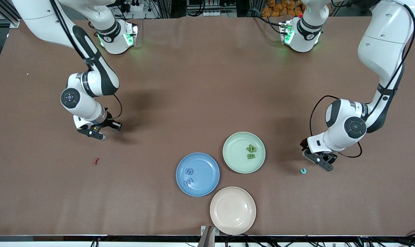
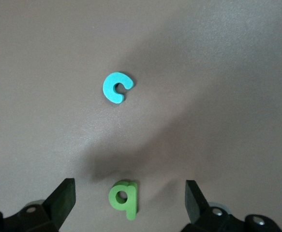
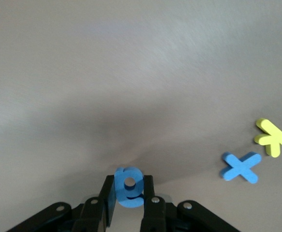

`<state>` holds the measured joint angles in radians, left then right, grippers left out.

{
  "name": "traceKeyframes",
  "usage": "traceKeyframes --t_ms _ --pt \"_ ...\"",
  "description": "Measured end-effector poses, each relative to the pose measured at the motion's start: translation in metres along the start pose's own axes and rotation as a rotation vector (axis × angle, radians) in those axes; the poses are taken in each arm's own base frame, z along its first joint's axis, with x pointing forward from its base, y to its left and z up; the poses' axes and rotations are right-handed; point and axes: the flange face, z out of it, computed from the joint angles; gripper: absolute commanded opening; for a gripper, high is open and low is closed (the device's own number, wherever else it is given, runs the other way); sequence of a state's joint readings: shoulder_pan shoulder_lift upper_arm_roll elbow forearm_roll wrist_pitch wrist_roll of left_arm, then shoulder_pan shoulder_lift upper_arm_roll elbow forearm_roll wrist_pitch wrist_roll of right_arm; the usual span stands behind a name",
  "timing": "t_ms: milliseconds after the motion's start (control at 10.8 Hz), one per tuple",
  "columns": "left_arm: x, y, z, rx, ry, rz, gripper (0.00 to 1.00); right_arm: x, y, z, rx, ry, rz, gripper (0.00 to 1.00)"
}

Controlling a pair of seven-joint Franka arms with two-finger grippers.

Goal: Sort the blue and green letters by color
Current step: 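Grasp the green 9 with the left gripper while the right grasps blue d, then drop the 9 in the green plate while the right drops d in blue plate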

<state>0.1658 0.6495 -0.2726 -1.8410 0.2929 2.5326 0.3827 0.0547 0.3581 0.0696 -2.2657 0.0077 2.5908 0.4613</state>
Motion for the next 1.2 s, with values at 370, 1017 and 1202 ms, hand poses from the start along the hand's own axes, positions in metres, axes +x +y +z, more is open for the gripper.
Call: traceKeyframes --t_ms 370,1017,1202 --pt "-0.007 -0.001 0.011 -0.006 0.008 -0.009 0.51 0.031 -0.08 -0.061 0.029 -0.036 0.095 0.0" --pt "-0.007 -0.001 0.009 -0.009 0.017 -0.018 0.0 0.058 -0.205 -0.064 0.178 -0.029 0.3 0.0" --pt "-0.007 -0.001 0.009 -0.009 0.017 -0.045 0.0 0.06 -0.226 -0.068 0.248 -0.068 0.376 0.0"
